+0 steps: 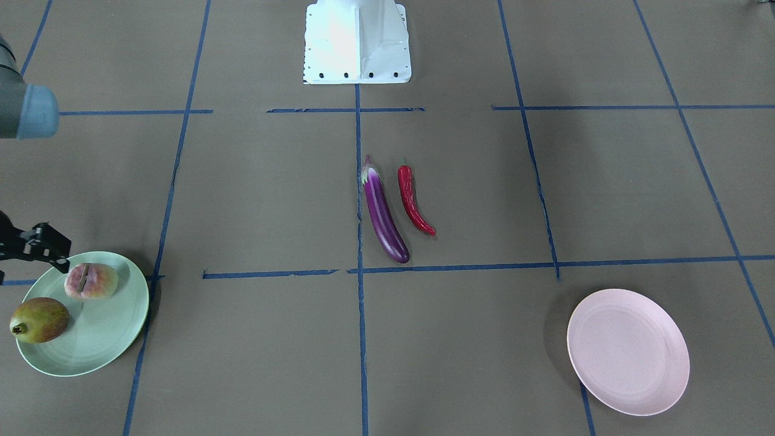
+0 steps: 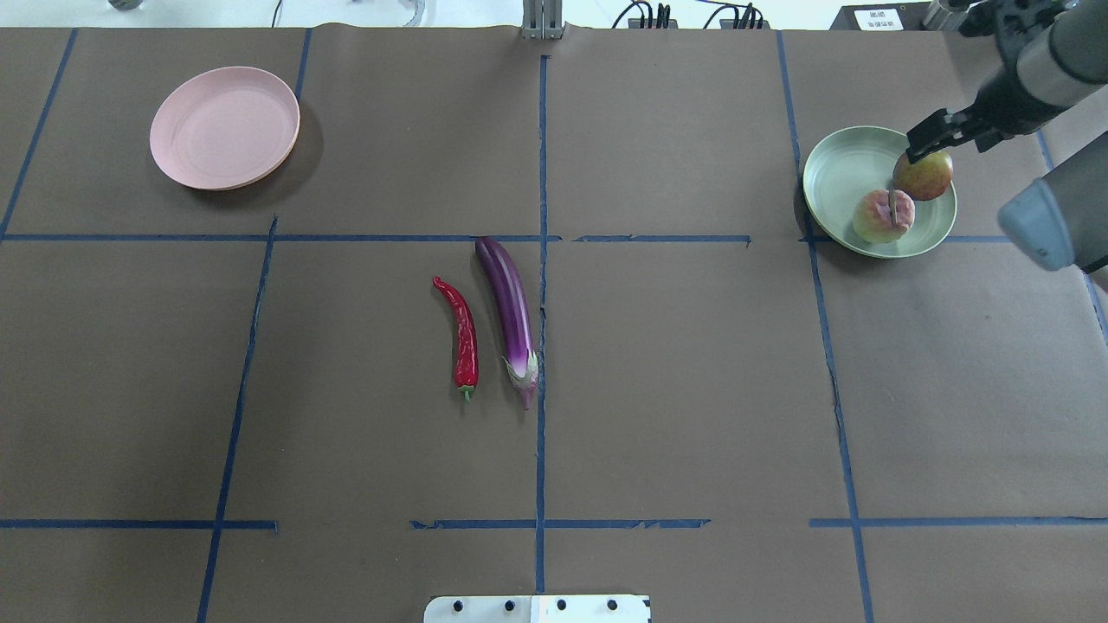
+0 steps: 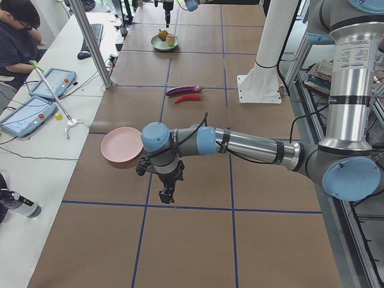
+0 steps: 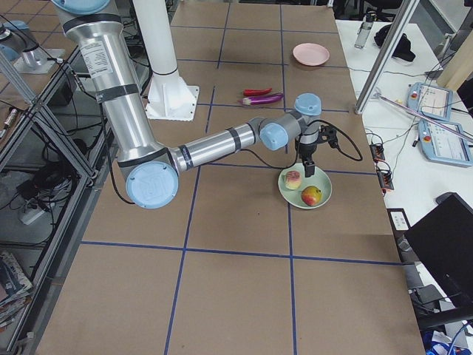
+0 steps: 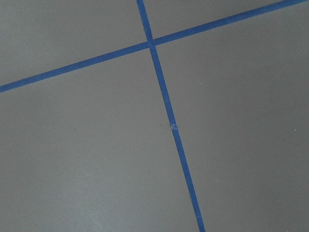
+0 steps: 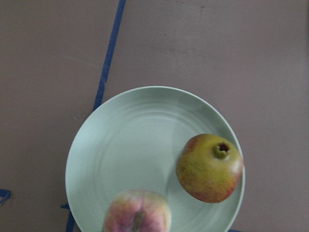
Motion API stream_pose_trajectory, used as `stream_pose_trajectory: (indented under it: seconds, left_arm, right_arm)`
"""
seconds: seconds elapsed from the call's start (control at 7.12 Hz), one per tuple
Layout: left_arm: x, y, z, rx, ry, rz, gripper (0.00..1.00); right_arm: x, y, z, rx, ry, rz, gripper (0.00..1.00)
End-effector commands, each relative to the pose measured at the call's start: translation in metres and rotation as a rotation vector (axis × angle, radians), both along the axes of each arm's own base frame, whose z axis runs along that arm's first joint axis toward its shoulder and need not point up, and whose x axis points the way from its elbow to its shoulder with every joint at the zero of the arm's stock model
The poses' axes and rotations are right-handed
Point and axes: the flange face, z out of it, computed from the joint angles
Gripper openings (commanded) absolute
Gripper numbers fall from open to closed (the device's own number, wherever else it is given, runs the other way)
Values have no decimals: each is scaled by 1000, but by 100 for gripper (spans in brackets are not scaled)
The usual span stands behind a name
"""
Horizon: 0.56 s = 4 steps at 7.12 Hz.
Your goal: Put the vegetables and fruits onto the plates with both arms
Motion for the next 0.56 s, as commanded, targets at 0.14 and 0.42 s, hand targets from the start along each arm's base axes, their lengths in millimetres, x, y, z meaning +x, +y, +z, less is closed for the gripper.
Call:
stream_pose_trajectory:
  seconds: [0.14, 0.42]
  left_arm:
    - [5, 0, -22, 43, -10, 12, 100]
    - [8, -13, -41, 89, 2, 10, 100]
  right_arm:
    - [140, 48, 75, -44, 61, -80, 100]
    - [205, 117, 145, -132, 57, -20, 100]
